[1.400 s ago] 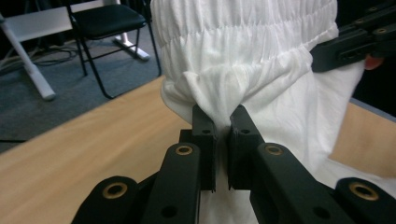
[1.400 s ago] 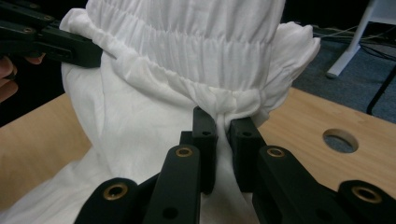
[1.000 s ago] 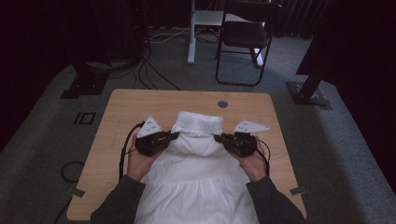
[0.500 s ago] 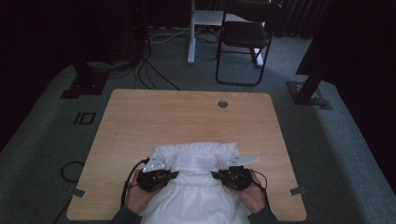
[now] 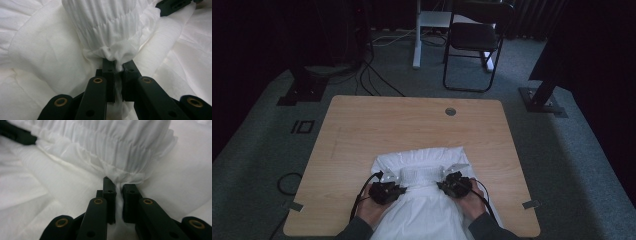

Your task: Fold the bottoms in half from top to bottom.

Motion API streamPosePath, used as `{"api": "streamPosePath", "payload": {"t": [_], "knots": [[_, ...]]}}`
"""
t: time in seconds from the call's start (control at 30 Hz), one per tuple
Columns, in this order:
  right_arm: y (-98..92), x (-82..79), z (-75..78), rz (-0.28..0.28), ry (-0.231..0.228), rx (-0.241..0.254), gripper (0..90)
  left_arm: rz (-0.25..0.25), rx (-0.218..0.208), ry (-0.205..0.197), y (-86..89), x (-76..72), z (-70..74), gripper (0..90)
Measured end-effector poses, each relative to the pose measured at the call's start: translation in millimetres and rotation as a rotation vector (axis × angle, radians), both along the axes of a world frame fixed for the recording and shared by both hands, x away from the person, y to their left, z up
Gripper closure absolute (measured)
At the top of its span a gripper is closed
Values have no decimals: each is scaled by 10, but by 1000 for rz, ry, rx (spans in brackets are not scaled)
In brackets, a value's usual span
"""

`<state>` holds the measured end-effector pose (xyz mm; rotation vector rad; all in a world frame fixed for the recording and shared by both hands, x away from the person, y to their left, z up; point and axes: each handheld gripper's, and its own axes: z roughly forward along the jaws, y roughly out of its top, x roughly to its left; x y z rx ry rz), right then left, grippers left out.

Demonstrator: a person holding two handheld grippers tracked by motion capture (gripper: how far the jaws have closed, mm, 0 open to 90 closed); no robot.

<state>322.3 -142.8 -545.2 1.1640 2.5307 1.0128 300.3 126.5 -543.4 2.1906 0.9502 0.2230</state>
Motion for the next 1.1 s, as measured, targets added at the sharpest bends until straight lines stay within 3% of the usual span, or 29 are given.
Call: {"api": "streamPosePath", "payload": {"t": [0.2, 0.4, 0.47, 0.73, 0.83, 1.03, 1.1], "knots": [[-3, 380, 14, -18, 2, -9, 830, 37, 62, -28, -149, 216, 39, 841], [61, 795, 43, -40, 8, -24, 829, 58, 95, -55, -142, 580, 46, 842], [99, 891, 50, -50, 11, -28, 829, 66, 124, -73, -112, 724, 55, 842], [179, 1236, 26, -103, 38, 52, 827, 92, 244, -119, -95, 1301, 105, 841], [191, 1386, 41, -114, 50, 50, 827, 100, 273, -125, -135, 1468, 121, 841], [243, 1674, 86, -153, 44, -3, 822, 140, 280, -100, -198, 1720, 145, 841], [247, 1707, 97, -163, 53, -8, 828, 151, 236, -67, -169, 1763, 147, 844]]}}
